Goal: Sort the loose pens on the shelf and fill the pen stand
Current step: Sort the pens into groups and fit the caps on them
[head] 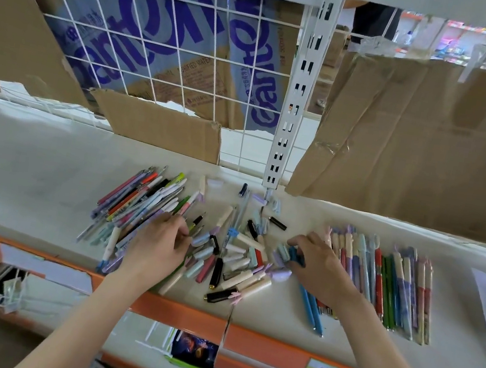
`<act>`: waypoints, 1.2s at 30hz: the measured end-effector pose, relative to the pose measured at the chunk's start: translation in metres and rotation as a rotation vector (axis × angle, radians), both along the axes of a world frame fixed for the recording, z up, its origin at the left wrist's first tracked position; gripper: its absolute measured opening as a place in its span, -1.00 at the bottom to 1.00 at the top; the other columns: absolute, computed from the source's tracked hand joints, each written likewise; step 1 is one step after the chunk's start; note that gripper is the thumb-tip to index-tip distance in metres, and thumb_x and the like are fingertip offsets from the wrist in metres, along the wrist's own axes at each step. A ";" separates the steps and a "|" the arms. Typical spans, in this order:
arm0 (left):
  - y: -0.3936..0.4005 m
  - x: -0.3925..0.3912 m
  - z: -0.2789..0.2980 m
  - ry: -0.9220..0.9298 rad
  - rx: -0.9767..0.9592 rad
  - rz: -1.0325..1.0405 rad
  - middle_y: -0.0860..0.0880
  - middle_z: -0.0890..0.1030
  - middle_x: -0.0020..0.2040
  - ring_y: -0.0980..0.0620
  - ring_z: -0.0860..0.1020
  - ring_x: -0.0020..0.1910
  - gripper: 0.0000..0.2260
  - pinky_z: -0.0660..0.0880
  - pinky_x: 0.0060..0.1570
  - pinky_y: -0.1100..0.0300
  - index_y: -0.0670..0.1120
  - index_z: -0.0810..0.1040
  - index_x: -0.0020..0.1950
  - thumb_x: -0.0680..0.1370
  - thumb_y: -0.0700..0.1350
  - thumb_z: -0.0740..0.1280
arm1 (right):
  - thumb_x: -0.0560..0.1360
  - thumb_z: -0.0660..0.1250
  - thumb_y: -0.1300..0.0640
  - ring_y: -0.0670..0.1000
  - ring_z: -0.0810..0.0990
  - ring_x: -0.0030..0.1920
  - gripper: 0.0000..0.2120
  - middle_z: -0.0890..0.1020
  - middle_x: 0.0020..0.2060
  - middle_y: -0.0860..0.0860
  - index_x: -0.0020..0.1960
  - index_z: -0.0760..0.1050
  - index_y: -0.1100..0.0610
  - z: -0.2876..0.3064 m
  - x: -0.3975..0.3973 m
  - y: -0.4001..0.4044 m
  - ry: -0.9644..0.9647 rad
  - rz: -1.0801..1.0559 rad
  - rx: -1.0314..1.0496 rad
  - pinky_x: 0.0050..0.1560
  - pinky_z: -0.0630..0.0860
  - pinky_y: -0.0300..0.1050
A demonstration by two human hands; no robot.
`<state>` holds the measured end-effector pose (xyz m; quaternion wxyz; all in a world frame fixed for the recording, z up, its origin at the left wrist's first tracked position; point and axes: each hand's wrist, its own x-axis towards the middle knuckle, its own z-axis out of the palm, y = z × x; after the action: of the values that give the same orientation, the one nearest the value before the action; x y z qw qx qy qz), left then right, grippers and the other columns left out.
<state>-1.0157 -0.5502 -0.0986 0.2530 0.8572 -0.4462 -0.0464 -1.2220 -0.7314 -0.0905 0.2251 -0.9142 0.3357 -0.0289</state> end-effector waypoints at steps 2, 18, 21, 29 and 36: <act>0.000 -0.001 -0.002 0.017 -0.003 -0.011 -0.04 0.52 -0.09 -0.03 0.52 -0.12 -0.94 0.49 -0.13 0.05 -0.12 0.50 -0.06 0.52 -0.15 0.34 | 0.55 0.20 0.19 0.09 0.45 0.12 -0.73 0.41 0.18 0.07 0.25 0.41 0.15 -0.001 0.001 -0.002 0.062 -0.045 -0.047 0.12 0.44 -0.06; 0.006 0.026 -0.004 -0.138 -0.001 0.141 -0.14 0.49 -0.03 -0.17 0.46 0.04 -0.83 0.42 -0.05 0.02 -0.17 0.51 -0.02 0.52 -0.07 0.34 | 0.47 0.24 0.38 0.02 0.43 -0.22 -0.83 0.57 -0.09 0.15 -0.01 0.58 0.29 0.003 0.024 0.002 -0.209 -0.074 -0.132 -0.13 0.27 -0.44; -0.003 0.026 -0.002 -0.174 0.073 0.100 -0.16 0.47 0.01 -0.18 0.46 0.08 -0.75 0.41 -0.06 0.04 -0.17 0.48 0.04 0.54 0.01 0.30 | 0.45 0.30 0.37 -0.04 0.47 -0.28 -0.88 0.54 -0.18 0.04 -0.07 0.59 0.27 0.008 0.026 0.008 -0.281 -0.029 -0.064 -0.18 0.34 -0.53; -0.011 0.026 -0.001 -0.175 0.104 0.093 -0.16 0.47 0.00 -0.17 0.49 -0.05 -0.76 0.40 -0.12 0.05 -0.20 0.48 0.02 0.59 -0.02 0.22 | 0.45 0.37 0.30 -0.25 0.49 -0.27 -0.88 0.49 -0.22 -0.11 -0.13 0.60 0.11 0.013 0.028 0.016 -0.239 0.160 0.169 -0.20 0.39 -0.45; -0.002 0.004 0.012 0.089 -0.134 0.002 -0.06 0.50 -0.25 -0.02 0.46 -0.29 -0.87 0.29 -0.37 0.19 -0.17 0.38 -0.06 0.59 -0.11 0.22 | 0.45 0.41 0.21 -0.28 0.46 -0.13 -0.91 0.42 -0.10 -0.07 -0.06 0.57 0.07 0.008 0.019 0.021 -0.141 0.281 0.209 -0.09 0.38 -0.45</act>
<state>-1.0120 -0.5527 -0.0864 0.3295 0.8359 -0.4357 -0.0544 -1.2034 -0.7104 -0.0827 0.3437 -0.9195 0.1890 -0.0261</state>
